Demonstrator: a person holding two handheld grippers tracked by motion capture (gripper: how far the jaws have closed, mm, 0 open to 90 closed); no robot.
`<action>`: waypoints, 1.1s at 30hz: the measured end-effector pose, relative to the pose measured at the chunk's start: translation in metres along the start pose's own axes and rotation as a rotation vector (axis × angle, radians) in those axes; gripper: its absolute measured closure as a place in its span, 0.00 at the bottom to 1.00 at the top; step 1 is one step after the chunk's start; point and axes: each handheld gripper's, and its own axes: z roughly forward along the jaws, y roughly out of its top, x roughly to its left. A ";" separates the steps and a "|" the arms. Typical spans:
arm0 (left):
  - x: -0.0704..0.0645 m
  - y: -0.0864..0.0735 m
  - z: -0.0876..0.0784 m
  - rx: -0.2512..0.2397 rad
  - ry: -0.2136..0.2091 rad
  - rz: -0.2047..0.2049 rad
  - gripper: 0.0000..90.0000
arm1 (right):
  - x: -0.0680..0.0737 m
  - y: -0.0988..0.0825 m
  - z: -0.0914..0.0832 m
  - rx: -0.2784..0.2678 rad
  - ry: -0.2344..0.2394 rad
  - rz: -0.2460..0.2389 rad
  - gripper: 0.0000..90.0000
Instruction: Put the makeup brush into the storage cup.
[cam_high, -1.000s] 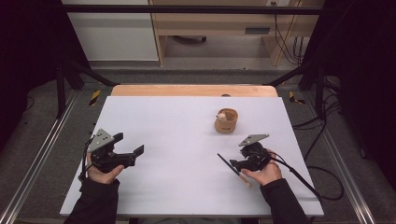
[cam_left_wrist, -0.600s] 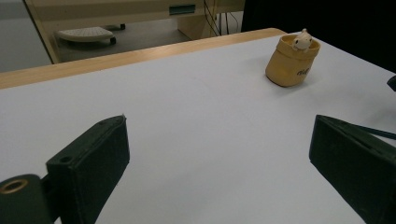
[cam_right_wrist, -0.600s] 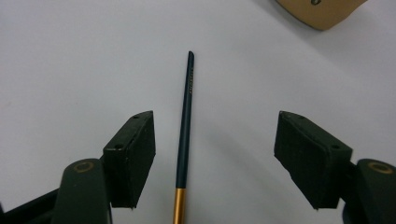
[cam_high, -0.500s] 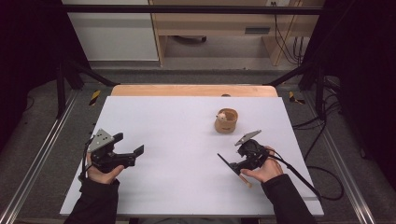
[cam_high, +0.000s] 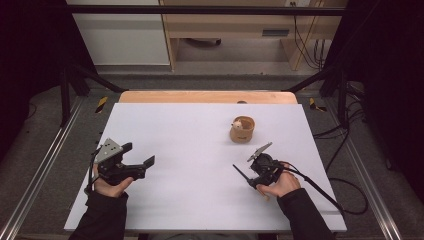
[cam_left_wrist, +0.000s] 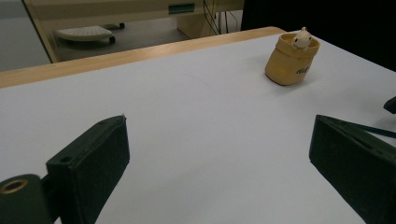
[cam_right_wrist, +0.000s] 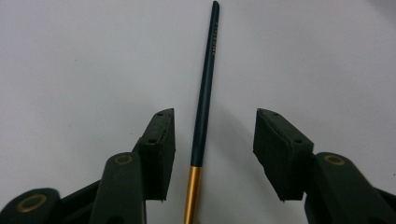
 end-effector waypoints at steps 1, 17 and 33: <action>0.000 0.000 0.000 0.000 0.000 0.000 0.05 | 0.000 0.000 0.001 0.002 0.003 -0.005 0.57; 0.000 0.000 0.000 0.002 -0.002 0.002 0.05 | 0.006 -0.003 0.012 0.040 0.011 -0.009 0.76; -0.001 -0.001 0.002 0.008 -0.003 0.005 0.05 | 0.005 -0.008 0.016 0.061 0.020 0.005 0.88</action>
